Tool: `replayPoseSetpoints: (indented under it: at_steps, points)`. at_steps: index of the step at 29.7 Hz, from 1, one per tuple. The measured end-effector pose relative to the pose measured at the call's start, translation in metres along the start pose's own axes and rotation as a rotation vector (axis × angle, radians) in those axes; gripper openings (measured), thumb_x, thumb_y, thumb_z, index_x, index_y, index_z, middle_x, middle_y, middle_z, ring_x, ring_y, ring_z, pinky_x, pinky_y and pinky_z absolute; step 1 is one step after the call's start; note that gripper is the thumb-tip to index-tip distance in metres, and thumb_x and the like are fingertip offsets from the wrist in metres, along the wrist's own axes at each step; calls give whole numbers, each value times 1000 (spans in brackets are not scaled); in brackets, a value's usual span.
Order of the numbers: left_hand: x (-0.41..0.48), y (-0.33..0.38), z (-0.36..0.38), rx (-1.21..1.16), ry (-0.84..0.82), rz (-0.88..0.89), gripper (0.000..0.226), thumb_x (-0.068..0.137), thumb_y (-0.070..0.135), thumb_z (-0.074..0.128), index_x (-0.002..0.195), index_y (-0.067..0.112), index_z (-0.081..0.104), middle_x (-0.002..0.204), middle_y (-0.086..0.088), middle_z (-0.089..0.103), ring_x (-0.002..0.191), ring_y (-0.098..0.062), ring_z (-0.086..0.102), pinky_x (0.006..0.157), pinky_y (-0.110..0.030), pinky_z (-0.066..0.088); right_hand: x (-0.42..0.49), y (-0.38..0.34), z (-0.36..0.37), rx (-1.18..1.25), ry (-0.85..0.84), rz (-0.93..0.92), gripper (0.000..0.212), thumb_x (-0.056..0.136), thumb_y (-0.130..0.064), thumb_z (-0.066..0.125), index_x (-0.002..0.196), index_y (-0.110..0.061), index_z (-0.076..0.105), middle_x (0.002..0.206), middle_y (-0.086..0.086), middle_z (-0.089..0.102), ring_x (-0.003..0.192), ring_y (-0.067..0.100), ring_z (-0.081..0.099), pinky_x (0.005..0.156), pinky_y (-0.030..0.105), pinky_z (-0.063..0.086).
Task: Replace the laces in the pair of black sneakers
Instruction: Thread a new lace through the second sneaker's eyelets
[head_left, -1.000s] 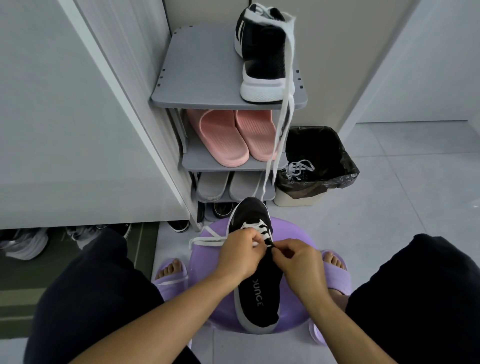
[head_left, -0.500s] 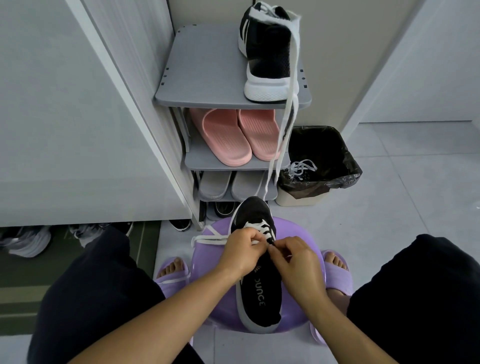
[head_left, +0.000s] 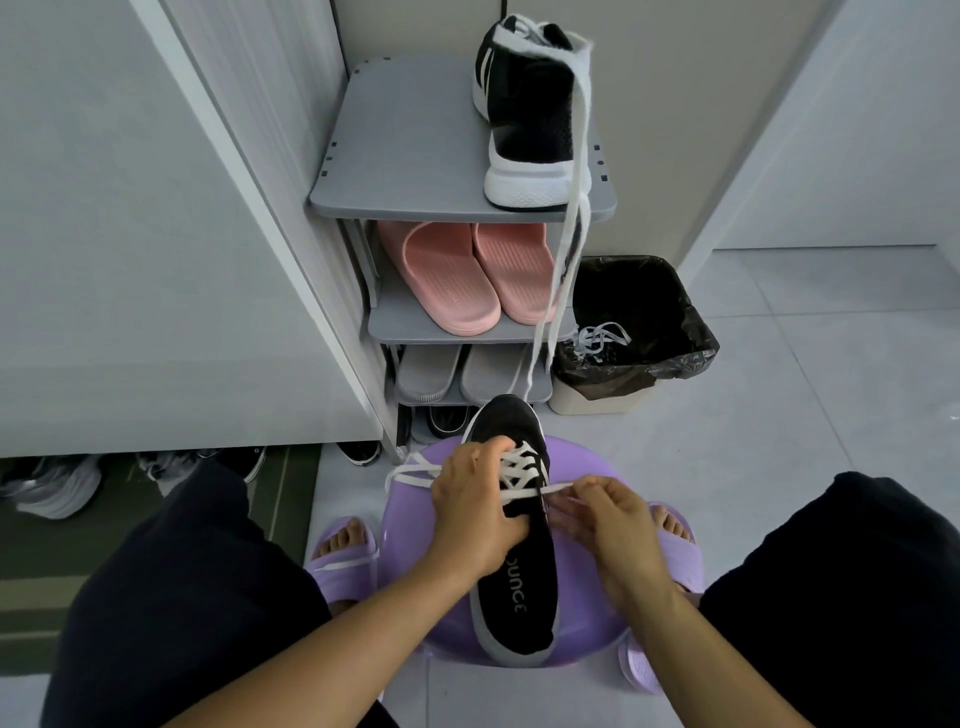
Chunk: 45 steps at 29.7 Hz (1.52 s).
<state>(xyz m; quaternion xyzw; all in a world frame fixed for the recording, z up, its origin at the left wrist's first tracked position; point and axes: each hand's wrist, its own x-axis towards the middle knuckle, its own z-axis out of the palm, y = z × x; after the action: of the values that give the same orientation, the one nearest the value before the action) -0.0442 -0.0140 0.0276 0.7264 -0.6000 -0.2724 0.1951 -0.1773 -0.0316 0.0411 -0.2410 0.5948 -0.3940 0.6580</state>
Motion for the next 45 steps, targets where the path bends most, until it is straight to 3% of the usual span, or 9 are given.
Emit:
replayPoseSetpoints:
  at_steps: [8, 13, 17, 21, 26, 31, 35, 42, 45]
  points:
    - [-17, -15, -1, -197, 29, -115, 98, 57, 39, 72, 140, 18, 24, 140, 2, 30, 129, -17, 31, 109, -36, 26, 28, -31, -58, 317, 365, 75, 26, 97, -8, 43, 72, -2, 48, 62, 11, 56, 42, 13, 61, 42, 19, 51]
    - [-26, -16, -1, -249, 56, -140, 98, 52, 41, 69, 137, 16, 29, 135, 0, 39, 124, -20, 38, 105, -40, 34, -1, 3, -9, -169, 10, 255, 39, 93, -34, 51, 63, -10, 46, 57, 6, 47, 50, 18, 44, 43, 23, 42]
    - [-27, -18, 1, -242, 57, -112, 94, 59, 34, 78, 137, 14, 29, 137, -2, 36, 127, -21, 34, 106, -39, 32, 0, 18, -3, -653, 101, -243, 23, 84, -27, 66, 99, -12, 56, 100, -2, 47, 81, 20, 51, 74, 20, 40]
    - [-27, -20, 3, -200, 68, -98, 89, 67, 31, 77, 138, 14, 26, 136, 1, 33, 126, -19, 30, 105, -28, 26, 5, 0, -11, -897, -121, -351, 18, 88, -12, 60, 72, -18, 56, 71, -6, 56, 64, 12, 49, 59, 10, 39]
    - [-28, -21, 2, -213, 63, -80, 85, 65, 38, 72, 135, 17, 29, 133, 3, 33, 124, -17, 30, 98, -22, 23, 38, -16, -76, -1059, 305, -210, 31, 89, -8, 51, 59, -6, 53, 76, 22, 62, 67, 30, 54, 61, 32, 39]
    - [-31, -21, -6, -305, 32, -176, 112, 30, 87, 58, 116, 18, 40, 112, 10, 34, 109, -10, 34, 96, -24, 32, 29, -10, -67, -963, 370, -199, 20, 90, -16, 58, 96, 3, 62, 107, 22, 56, 89, 39, 57, 78, 34, 42]
    - [-30, -28, 2, -319, -59, -269, 64, 55, 50, 82, 96, 21, 41, 102, 5, 41, 105, -17, 46, 88, -28, 42, 5, 3, -9, -549, -35, 94, 32, 94, -30, 52, 69, -11, 58, 58, 1, 53, 53, 16, 47, 53, 21, 36]
    - [-33, -33, 10, -387, -135, -280, 80, 45, 62, 73, 107, 20, 42, 113, 1, 47, 108, -16, 50, 92, -35, 47, 34, -10, -64, 264, 451, 84, 16, 93, -14, 55, 77, -11, 53, 59, 1, 49, 39, 4, 45, 39, 17, 41]
    - [-34, -33, 11, -406, -132, -302, 84, 42, 63, 71, 108, 19, 42, 114, 0, 47, 108, -17, 50, 93, -37, 47, 27, 1, -51, 193, 148, 160, 18, 94, -22, 53, 81, -11, 59, 55, 1, 57, 45, 8, 52, 45, 18, 47]
